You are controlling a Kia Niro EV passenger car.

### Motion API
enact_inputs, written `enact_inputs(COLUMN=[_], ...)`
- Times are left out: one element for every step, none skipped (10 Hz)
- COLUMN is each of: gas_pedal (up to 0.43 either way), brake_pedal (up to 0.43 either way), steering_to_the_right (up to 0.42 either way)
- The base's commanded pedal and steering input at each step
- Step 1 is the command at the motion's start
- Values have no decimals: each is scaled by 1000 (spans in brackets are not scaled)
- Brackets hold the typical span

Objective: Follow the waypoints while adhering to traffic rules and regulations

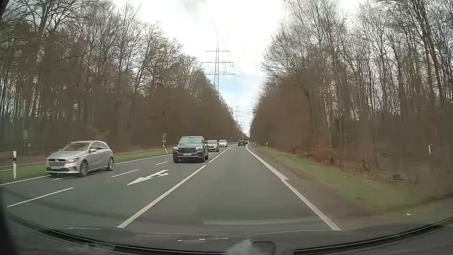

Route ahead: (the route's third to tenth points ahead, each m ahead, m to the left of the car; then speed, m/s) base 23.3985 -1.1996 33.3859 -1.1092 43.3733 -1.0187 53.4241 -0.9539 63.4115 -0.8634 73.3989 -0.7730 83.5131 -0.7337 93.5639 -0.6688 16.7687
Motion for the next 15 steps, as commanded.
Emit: enact_inputs(gas_pedal=[280, 280, 280, 280, 280, 280, 280, 280, 280, 280, 280, 280, 280, 280, 280], brake_pedal=[0, 0, 0, 0, 0, 0, 0, 0, 0, 0, 0, 0, 0, 0, 0], steering_to_the_right=[-2, -2, -2, -2, -2, -2, -2, -2, -2, -2, -2, -2, -2, -2, -2])
